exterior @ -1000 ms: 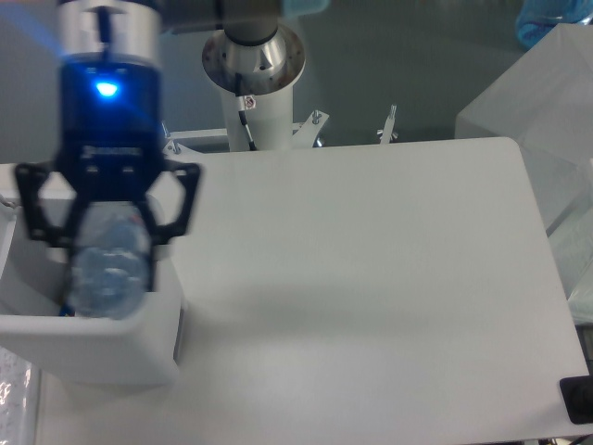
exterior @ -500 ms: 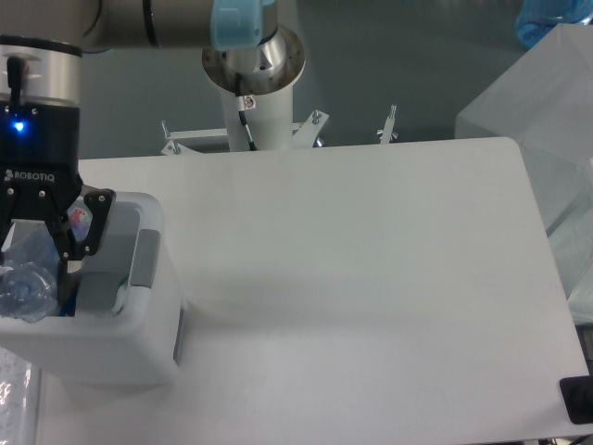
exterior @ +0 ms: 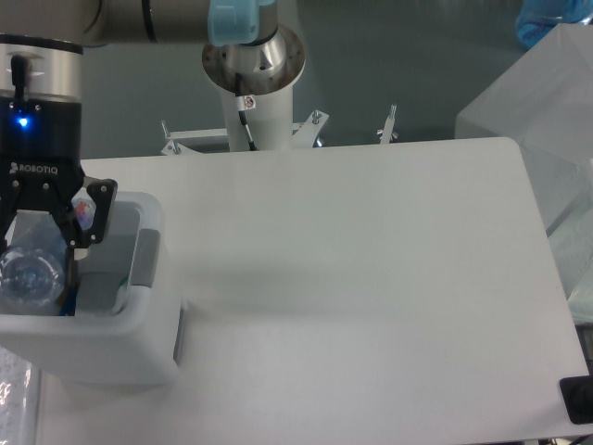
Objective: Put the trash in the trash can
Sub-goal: 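Open the gripper to release the bottle into the bin and rise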
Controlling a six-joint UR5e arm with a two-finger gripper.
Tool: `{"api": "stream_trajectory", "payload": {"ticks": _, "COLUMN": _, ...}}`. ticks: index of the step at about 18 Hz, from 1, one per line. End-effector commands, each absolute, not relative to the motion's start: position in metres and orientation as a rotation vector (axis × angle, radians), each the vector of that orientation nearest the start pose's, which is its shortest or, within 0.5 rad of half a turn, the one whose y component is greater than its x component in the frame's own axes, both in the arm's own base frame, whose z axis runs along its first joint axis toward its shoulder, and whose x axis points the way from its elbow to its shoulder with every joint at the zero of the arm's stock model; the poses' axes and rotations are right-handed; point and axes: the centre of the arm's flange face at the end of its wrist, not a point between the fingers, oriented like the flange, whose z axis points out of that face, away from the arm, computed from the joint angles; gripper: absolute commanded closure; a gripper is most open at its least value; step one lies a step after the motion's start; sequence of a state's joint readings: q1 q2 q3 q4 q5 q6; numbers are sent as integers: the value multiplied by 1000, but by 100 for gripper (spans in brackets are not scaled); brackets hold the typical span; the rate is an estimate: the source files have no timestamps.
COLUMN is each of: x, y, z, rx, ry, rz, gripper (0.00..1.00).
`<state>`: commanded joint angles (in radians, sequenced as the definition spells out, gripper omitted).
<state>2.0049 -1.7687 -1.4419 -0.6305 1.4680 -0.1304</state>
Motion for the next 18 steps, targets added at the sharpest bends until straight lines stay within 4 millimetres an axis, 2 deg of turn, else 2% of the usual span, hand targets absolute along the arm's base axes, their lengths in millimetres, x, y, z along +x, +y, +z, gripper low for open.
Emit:
{"api": "stream_trajectory", "payload": {"ticks": 1, "x": -128, "y": 618, "z": 566, "rx": -2188, "ry": -578, "rz": 45, "gripper": 9}}
{"api": "stream_trajectory", "payload": {"ticks": 5, "x": -128, "y": 616, "z": 569, "rx": -2185, "ry": -579, "rz": 48, "gripper": 2}}
{"api": "stream_trajectory", "payload": {"ticks": 8, "x": -134, "y": 613, "z": 572, "rx": -2190, "ry": -546, "rz": 78, "gripper": 0}}
{"api": "stream_trajectory", "payload": {"ticks": 9, "x": -147, "y": 610, "z": 572, "rx": -2193, "ry": -536, "rz": 106, "gripper": 0}}
{"api": "stream_trajectory", "payload": {"ticks": 13, "x": -250, "y": 587, "z": 573, "rx": -2179, "ry": -608, "rz": 244, "gripper": 0}}
{"api": "stream_trajectory", "payload": {"ticks": 14, "x": -268, "y": 591, "z": 571, "rx": -2187, "ry": -591, "rz": 274, "gripper": 0}}
{"api": "stream_trajectory", "payload": {"ticks": 15, "x": -289, "y": 586, "z": 573, "rx": -2199, "ry": -557, "rz": 325, "gripper": 0}}
{"api": "stream_trajectory", "payload": {"ticks": 16, "x": -311, "y": 575, "z": 572, "rx": -2228, "ry": -507, "rz": 385, "gripper": 0}}
{"api": "stream_trajectory", "payload": {"ticks": 18, "x": -337, "y": 561, "z": 559, "rx": -2314, "ry": -403, "rz": 460, "gripper": 0}}
